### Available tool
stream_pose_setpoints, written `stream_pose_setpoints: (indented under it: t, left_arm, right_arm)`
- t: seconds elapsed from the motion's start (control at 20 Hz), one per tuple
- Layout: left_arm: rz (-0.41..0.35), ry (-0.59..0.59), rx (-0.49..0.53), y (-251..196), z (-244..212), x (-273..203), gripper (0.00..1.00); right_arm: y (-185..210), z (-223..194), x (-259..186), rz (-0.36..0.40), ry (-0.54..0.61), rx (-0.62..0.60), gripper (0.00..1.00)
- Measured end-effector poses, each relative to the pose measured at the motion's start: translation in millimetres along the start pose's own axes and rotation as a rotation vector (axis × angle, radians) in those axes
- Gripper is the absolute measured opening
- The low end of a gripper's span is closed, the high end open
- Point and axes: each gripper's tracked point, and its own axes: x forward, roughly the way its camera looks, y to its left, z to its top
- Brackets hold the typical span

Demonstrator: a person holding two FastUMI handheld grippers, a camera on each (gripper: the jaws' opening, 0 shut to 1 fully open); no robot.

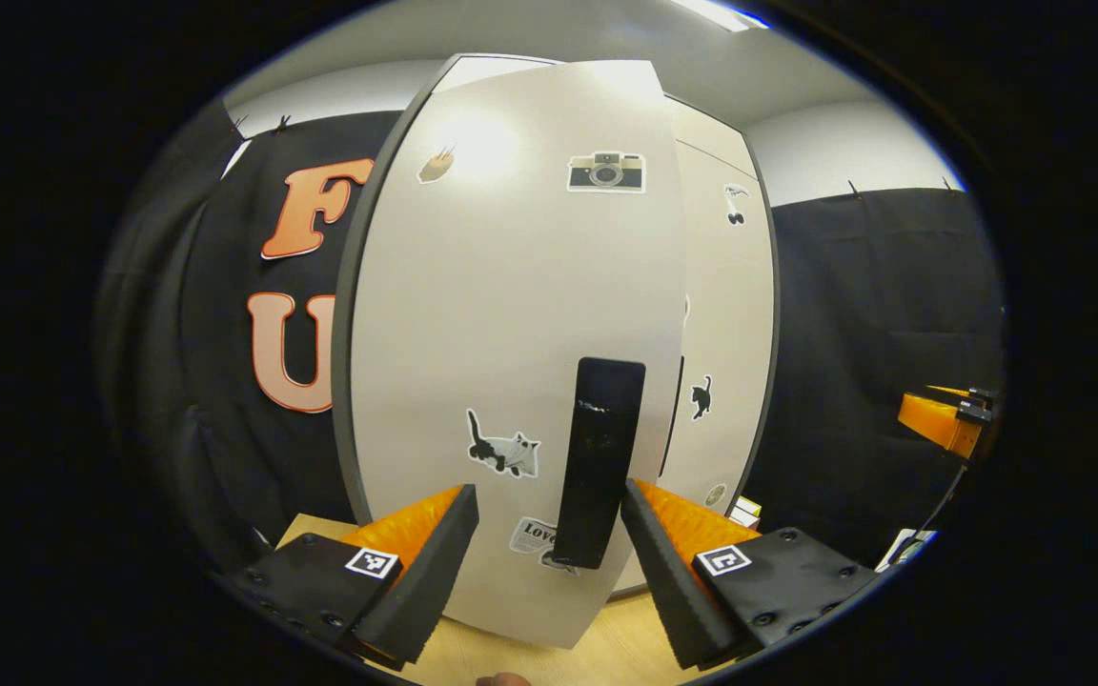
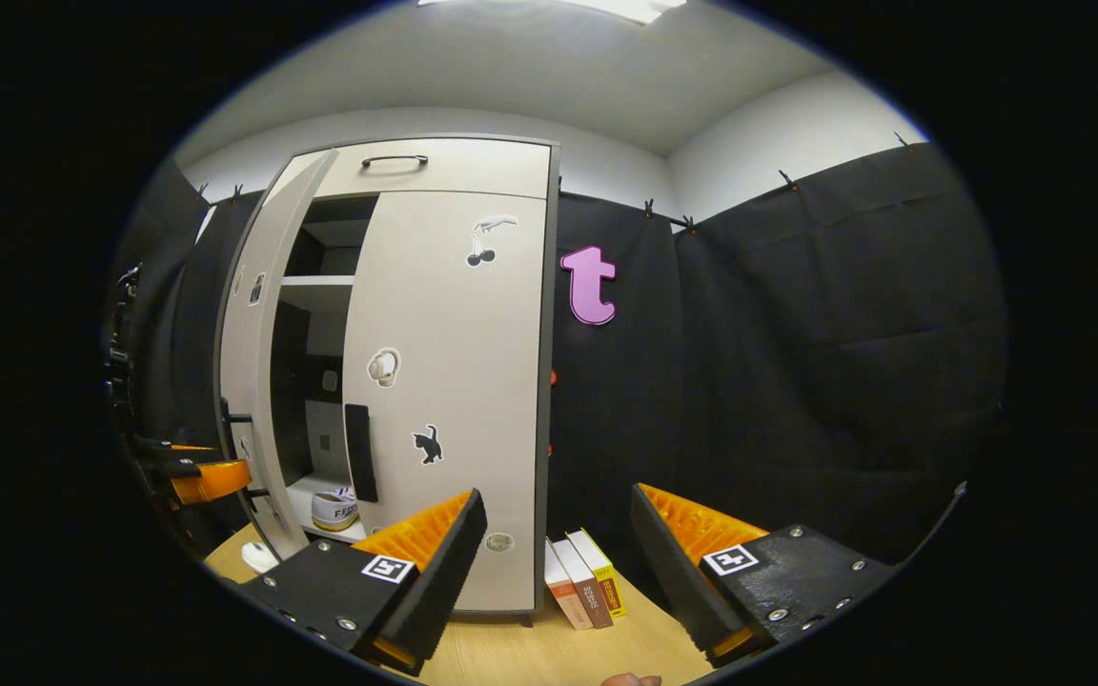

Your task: Grab one shoe with the right hand and put it into the shoe cabinet, grab the other shoe with the left hand and put it into the shoe cabinet; then close the right door with the right hand and the left door with the left hand.

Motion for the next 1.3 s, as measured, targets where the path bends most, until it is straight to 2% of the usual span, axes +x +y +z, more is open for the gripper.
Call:
stream_pose_setpoints:
  t: [0.25,0.5,0.55,0.85,1.15,1.3]
  left_arm:
    - [0.020,-0.002,0.009,-10.2,0.0,22.9,0.98]
    - [0.038,0.003,0.010,-12.7,-1.2,37.9,0.94]
    - [0.043,0.002,0.015,-12.4,-0.6,41.1,0.97]
    - [0.079,-0.012,0.032,-9.0,2.4,53.3,0.97]
    - [0.175,-0.015,0.102,7.5,-1.0,62.2,0.95]
    - [0.146,0.010,0.048,-4.3,-1.8,52.4,0.96]
  right_arm:
    - [-12.3,-2.0,5.1,-0.005,0.008,-0.007,0.94]
    - [-21.3,-2.8,11.1,-0.006,0.012,-0.013,0.94]
    - [-22.1,-2.7,12.8,-0.004,0.011,-0.013,0.94]
    - [-23.8,-6.5,23.9,0.007,0.016,-0.008,0.94]
    - [-19.9,-9.0,32.2,0.031,0.018,0.011,0.94]
    - [-19.0,-8.7,36.7,0.045,0.020,0.017,0.94]
